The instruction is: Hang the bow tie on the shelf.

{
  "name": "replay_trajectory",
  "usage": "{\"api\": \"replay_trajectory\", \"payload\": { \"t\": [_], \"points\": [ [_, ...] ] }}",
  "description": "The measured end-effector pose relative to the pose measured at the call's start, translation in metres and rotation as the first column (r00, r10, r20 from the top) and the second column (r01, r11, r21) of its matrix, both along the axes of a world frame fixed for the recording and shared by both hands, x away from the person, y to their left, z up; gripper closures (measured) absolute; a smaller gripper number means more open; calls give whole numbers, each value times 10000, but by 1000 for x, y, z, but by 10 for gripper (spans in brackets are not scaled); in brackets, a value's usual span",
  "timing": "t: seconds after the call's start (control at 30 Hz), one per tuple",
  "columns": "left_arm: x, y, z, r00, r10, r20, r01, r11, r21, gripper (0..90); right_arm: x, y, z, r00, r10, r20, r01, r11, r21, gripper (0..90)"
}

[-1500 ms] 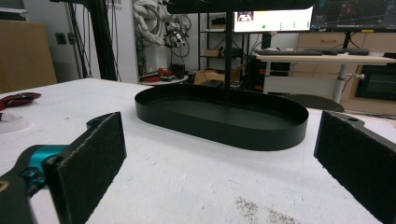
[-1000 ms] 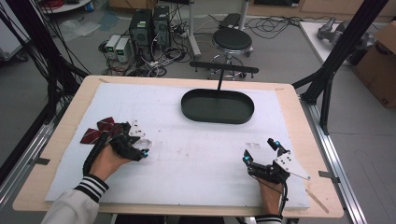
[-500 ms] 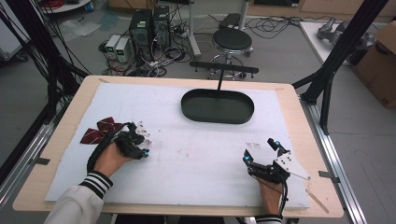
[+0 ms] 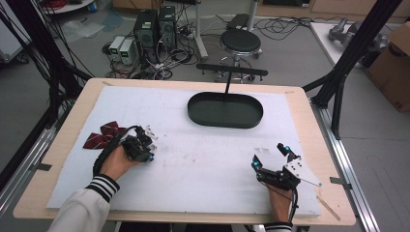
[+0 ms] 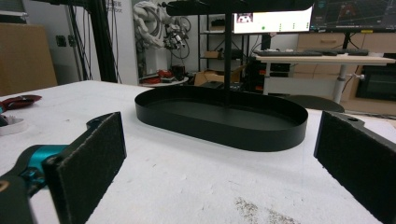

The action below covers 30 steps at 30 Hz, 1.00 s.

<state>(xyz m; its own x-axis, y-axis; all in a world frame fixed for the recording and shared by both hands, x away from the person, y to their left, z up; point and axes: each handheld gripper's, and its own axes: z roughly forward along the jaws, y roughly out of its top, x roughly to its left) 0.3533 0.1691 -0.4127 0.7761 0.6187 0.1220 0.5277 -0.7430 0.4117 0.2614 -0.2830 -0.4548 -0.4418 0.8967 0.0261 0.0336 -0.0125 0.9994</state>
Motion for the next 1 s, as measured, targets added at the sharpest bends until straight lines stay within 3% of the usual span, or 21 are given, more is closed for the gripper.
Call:
{"api": "replay_trajectory", "payload": {
  "t": [0.13, 0.37, 0.5, 0.7, 0.77, 0.9, 1.0],
  "points": [
    [1, -2, 0, 9996, -49, -284, 49, 10000, 32, 824, 0, 0, 0, 10000, -4, 6, 4, 10000, -11, 12],
    [3, -3, 0, 9985, 55, -536, -59, 9999, -87, 867, 0, 0, 0, 10000, -1, 15, 1, 10000, -38, 11],
    [4, 0, 1, 9993, 185, -335, -193, 9995, -236, 869, 0, 0, 0, 10000, -10, 14, 10, 10000, -21, 12],
    [2, 9, 6, 9987, 500, 33, -494, 9933, -1042, 870, 0, 0, 0, 10000, 2, 23, -2, 10000, -30, 12],
    [1, 14, 12, 9972, 686, 281, -633, 9851, -1596, 869, 0, 0, 0, 10000, 2, 37, -2, 10000, -58, 11],
    [1, 19, 16, 9952, 793, 565, -673, 9796, -1893, 870, 0, 0, 0, 10000, 0, 39, 0, 10000, -56, 12],
    [0, 23, 22, 9914, 985, 861, -759, 9690, -2349, 870, 0, 0, 0, 10000, -10, 50, 10, 10000, -66, 11]
  ]
}}
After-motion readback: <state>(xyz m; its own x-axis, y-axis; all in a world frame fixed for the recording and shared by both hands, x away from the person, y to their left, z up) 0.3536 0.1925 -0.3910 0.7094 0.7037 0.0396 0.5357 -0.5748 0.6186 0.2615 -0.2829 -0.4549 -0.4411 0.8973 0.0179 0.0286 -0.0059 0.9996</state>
